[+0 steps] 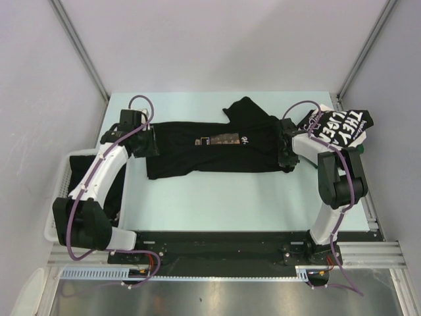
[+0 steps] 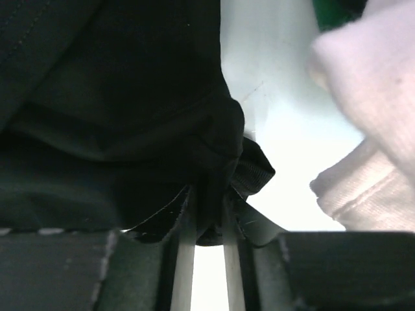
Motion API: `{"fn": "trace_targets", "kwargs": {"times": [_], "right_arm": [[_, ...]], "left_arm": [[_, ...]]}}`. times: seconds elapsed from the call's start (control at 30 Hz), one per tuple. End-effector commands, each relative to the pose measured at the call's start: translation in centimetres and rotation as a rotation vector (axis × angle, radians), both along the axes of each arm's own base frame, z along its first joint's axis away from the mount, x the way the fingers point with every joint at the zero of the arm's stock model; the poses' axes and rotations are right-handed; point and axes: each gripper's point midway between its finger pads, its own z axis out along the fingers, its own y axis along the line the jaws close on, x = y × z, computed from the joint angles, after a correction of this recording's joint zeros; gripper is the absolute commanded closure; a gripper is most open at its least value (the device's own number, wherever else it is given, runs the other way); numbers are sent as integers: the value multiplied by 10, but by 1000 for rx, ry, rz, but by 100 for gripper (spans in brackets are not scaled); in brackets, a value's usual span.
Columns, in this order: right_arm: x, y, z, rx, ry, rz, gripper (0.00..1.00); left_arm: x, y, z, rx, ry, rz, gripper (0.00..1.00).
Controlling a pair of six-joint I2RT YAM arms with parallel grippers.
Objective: Fold and stack the t-shirts
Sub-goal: Fold the flattened tshirt in 1/3 of the way
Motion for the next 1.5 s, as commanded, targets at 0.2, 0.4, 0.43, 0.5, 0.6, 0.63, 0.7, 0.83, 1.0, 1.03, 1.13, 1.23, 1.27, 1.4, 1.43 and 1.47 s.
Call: {"fn": "trace_targets", "kwargs": {"times": [0.2, 0.4, 0.43, 0.5, 0.6, 0.63, 0.7, 0.83, 1.0, 1.03, 1.13, 1.23, 1.27, 1.4, 1.43, 1.47], "right_arm": [[-5, -10, -20, -29, 55, -9, 93], [-5, -11, -12, -9, 46, -6, 100], [-5, -10, -12, -5, 46, -5, 100], [-5, -9, -10, 2, 42, -6, 100], [-5, -6, -8, 12, 40, 0, 100], [-5, -5, -6, 16, 34, 1, 100], [-5, -3, -4, 16, 33, 9, 100], [-6, 0, -1, 25, 27, 16, 100], [-7, 1, 1, 30, 28, 20, 100], [-7, 1, 1, 32, 27, 19, 100], [-7, 1, 2, 33, 26, 21, 100], [-7, 1, 3, 33, 26, 19, 100], [-7, 1, 4, 35, 22, 21, 100], [-8, 2, 7, 35, 20, 24, 100], [-8, 3, 7, 37, 21, 27, 100], [-8, 3, 6, 38, 23, 29, 100]], "left_arm": [[-10, 11, -35, 52, 54, 72, 56], [-15, 16, -57, 76, 107, 108, 56], [-17, 18, -61, 84, 116, 113, 56], [-17, 20, -66, 95, 125, 123, 56], [-20, 24, -77, 117, 150, 140, 56], [-22, 26, -81, 123, 161, 151, 55], [-24, 28, -92, 136, 192, 165, 55], [-23, 33, -104, 165, 224, 198, 54], [-20, 35, -114, 193, 256, 209, 54], [-20, 35, -117, 199, 266, 208, 54], [-22, 37, -123, 218, 284, 207, 54], [-21, 36, -125, 216, 277, 207, 56], [-20, 36, -125, 215, 272, 206, 56], [-17, 37, -126, 227, 262, 202, 61], [-16, 38, -126, 233, 258, 201, 61], [-14, 38, -127, 235, 255, 200, 62]]}}
